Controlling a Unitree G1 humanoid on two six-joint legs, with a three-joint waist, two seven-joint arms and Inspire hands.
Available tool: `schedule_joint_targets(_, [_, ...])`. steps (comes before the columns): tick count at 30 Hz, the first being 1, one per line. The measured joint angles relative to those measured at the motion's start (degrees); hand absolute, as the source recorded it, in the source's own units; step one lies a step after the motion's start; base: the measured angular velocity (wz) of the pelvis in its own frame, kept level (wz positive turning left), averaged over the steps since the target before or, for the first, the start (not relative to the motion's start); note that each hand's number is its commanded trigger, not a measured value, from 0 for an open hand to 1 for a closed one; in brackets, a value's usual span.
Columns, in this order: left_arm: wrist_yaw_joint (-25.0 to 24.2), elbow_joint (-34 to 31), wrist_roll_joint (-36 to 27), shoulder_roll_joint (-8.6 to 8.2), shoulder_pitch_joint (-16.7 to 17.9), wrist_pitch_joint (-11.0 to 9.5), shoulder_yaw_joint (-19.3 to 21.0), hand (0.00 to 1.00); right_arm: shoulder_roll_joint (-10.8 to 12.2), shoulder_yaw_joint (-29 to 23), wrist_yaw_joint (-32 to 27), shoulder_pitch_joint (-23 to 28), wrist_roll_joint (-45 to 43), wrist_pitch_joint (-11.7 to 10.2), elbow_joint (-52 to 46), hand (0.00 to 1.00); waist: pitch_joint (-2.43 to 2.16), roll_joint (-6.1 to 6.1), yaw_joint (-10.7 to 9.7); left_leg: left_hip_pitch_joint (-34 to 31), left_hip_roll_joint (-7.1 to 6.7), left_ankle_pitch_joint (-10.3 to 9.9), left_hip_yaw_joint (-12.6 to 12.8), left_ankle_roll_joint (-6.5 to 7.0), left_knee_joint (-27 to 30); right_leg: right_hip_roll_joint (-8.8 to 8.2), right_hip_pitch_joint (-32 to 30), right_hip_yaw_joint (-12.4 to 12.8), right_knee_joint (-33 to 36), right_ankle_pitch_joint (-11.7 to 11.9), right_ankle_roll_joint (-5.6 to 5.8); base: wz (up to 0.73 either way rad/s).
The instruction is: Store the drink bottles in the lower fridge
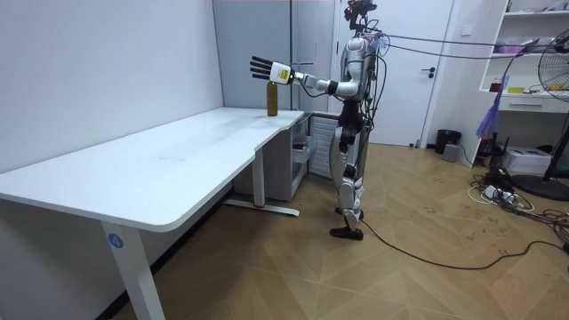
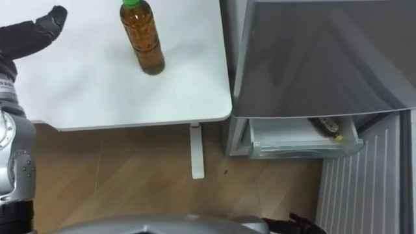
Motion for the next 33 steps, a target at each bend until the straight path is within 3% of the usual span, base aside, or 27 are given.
schedule_joint_targets(17, [-4.8, 1.6, 0.1, 0.02, -0.1, 1.0, -0.8, 0.00, -0.1, -1.2, 0.1, -0.3, -0.3, 0.0, 0.8, 0.00, 0.07, 0.47, -1.4, 0.8, 0.24, 0.0, 0.2, 0.00, -1.0, 0.21, 0.1, 0.3, 0.2, 0.1, -0.09, -0.02])
schedule_joint_targets(24, [-6.3, 3.0, 0.1, 0.02, -0.1, 3.0, -0.9, 0.00, -0.1, -1.6, 0.0, -0.3, -0.5, 0.1, 0.7, 0.00, 0.06, 0.21, -1.7, 1.0, 0.29, 0.0, 1.7, 0.00, -0.9, 0.09, -0.1, 0.6, 0.1, 0.1, -0.08, -0.01])
schedule_joint_targets(33, [-7.3, 3.6, 0.1, 0.00, -0.1, 3.8, -2.0, 0.00, -0.2, -1.6, -0.1, 0.0, -2.0, 0.1, 1.0, 0.00, 0.02, 0.08, -1.7, 0.9, 0.29, 0.0, 1.9, 0.01, -0.7, 0.11, -0.6, 1.3, 0.3, 0.0, -0.08, -0.01])
